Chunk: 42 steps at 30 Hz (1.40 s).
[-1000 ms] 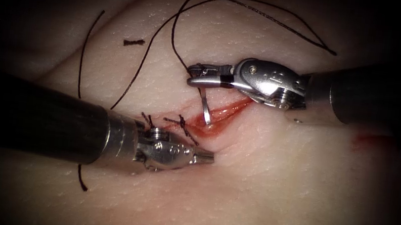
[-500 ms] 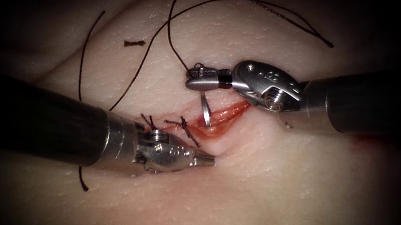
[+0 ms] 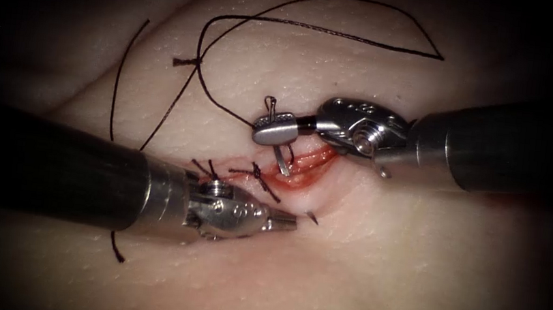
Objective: Wound Closure
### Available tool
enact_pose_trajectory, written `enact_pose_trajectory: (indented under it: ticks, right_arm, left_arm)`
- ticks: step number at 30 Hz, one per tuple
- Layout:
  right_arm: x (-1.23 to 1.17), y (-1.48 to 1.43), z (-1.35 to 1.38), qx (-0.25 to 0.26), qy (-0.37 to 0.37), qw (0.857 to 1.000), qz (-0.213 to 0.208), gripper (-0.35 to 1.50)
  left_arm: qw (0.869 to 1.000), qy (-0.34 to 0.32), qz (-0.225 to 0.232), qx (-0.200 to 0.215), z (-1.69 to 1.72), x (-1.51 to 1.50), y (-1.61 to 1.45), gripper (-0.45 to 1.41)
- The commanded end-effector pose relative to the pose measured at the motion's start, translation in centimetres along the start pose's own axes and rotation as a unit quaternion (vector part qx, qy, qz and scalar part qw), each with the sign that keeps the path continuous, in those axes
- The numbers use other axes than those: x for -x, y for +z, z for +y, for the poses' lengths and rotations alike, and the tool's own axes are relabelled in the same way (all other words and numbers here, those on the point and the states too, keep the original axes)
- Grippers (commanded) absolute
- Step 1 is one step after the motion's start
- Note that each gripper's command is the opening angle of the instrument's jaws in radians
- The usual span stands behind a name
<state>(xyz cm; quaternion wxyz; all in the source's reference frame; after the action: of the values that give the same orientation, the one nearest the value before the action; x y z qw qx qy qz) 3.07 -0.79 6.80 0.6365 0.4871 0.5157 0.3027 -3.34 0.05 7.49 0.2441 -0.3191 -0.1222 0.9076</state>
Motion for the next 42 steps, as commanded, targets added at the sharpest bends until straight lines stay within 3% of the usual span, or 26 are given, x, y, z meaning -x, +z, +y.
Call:
enact_pose_trajectory:
  ticks: [1,9,22,28,31,32,34,39,42]
  right_arm:
    - [0.04,0.06,0.03,-0.002,0.005,1.000,-0.001,-0.35]
    - [0.07,-0.06,0.03,0.022,0.012,1.000,-0.010,-0.35]
    - [0.35,-0.13,-0.18,0.022,0.039,0.998,-0.032,-0.35]
    - [0.25,-0.25,-0.11,0.037,0.037,0.999,-0.011,-0.32]
    - [0.22,-0.28,-0.05,0.033,0.035,0.999,0.009,0.46]
    - [0.20,-0.28,-0.03,0.037,0.021,0.999,0.011,0.84]
    - [0.16,-0.29,0.02,0.046,-0.004,0.999,0.013,1.20]
    - [0.14,-0.34,0.08,0.048,-0.013,0.999,0.015,1.46]
    - [0.11,-0.39,0.10,0.048,-0.024,0.998,0.014,1.48]
  left_arm:
    - [1.000,0.000,-0.001,0.001,0.04,0.02,0.07,0.04]
    - [1.000,0.000,-0.001,0.001,0.04,0.02,0.07,0.04]
    - [1.000,-0.004,0.000,-0.008,0.06,-0.03,-0.07,0.04]
    - [1.000,0.017,0.016,-0.018,0.13,-0.09,-0.14,0.05]
    - [0.998,0.054,0.034,-0.030,0.23,-0.14,-0.19,0.10]
    - [0.997,0.063,0.040,-0.034,0.26,-0.16,-0.20,0.12]
    - [0.994,0.084,0.051,-0.045,0.31,-0.22,-0.24,0.21]
    - [0.986,0.131,0.078,-0.067,0.37,-0.33,-0.31,0.39]
    - [0.981,0.152,0.090,-0.077,0.37,-0.40,-0.34,0.46]
